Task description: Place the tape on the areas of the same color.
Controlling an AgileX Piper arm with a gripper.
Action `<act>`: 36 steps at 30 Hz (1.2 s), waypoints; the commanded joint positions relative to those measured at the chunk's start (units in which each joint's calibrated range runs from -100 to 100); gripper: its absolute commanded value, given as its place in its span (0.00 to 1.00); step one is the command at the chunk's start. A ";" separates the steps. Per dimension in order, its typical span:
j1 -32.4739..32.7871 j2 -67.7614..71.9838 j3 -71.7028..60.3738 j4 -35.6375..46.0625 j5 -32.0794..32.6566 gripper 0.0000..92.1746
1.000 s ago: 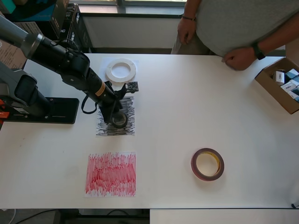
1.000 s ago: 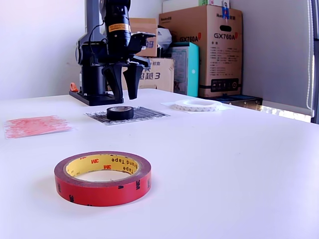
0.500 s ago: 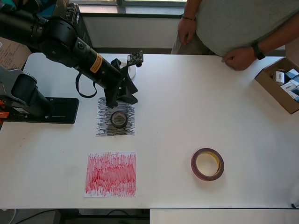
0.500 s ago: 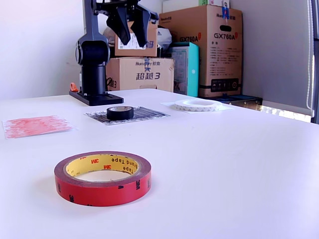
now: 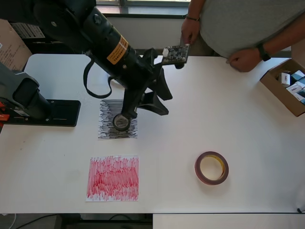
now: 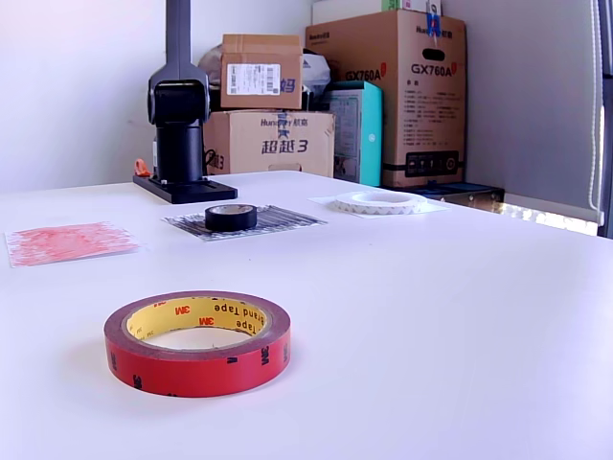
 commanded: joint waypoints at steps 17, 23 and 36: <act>-3.29 50.47 -48.10 18.09 5.21 0.49; -2.58 53.18 -48.10 20.64 9.96 0.49; -2.42 55.80 -48.19 21.15 20.03 0.49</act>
